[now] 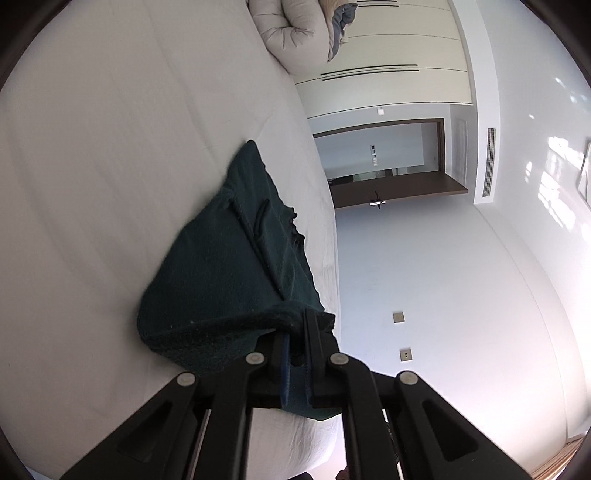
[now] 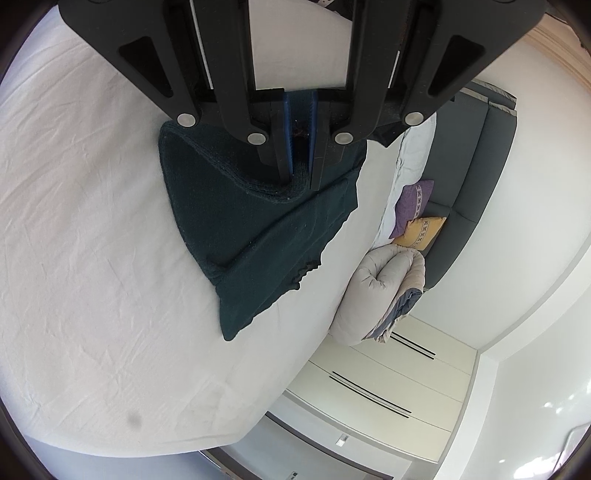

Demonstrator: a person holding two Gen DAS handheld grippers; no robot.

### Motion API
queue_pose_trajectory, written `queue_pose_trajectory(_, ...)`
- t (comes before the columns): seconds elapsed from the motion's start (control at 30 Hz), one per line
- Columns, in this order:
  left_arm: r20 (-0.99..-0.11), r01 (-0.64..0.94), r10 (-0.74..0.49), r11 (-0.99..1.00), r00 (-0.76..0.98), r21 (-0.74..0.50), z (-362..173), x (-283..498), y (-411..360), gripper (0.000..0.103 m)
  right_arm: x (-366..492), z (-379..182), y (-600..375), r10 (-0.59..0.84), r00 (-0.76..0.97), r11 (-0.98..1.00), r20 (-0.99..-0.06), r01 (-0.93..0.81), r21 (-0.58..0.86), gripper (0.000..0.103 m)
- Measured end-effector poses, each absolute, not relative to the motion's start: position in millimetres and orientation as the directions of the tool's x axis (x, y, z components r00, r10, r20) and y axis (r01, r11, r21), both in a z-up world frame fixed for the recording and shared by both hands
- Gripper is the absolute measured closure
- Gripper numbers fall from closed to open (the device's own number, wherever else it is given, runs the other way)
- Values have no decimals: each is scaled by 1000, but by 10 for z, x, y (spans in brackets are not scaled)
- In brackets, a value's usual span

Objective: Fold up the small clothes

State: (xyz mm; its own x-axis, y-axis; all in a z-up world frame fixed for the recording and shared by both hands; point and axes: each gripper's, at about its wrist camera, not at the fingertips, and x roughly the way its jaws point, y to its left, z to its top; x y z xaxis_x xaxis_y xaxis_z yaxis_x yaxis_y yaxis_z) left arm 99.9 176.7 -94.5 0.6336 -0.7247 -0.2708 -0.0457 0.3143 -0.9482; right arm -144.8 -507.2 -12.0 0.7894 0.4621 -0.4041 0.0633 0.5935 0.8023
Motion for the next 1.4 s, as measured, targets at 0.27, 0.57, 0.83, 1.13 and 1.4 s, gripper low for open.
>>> queue_pose_trajectory(0.27,-251,57,-713,378,655,-924,-499,1518,1679,97,-1078,66,-5183,404,812,646,-422,73,759,97)
queue_pose_trajectory(0.57,-267,95,-698,433,664,-896,-272,2278,1463,97,-375,29,-5377,357,818,652,-451,128,747,97)
queue_pose_trajectory(0.83,-304,56,-674,456,673,-888,-358,3000,1343,97,426,-22,-5476,335,807,670,-487,160,725,97)
queue_pose_trajectory(1.13,-427,-59,-623,521,656,-851,-851,3696,1339,97,1509,-334,-5484,302,753,695,-584,246,676,97)
queue_pose_trajectory(1.4,-509,-88,-564,610,650,-788,-1090,3835,1320,19,2076,-595,-5412,237,713,748,-660,300,592,28)
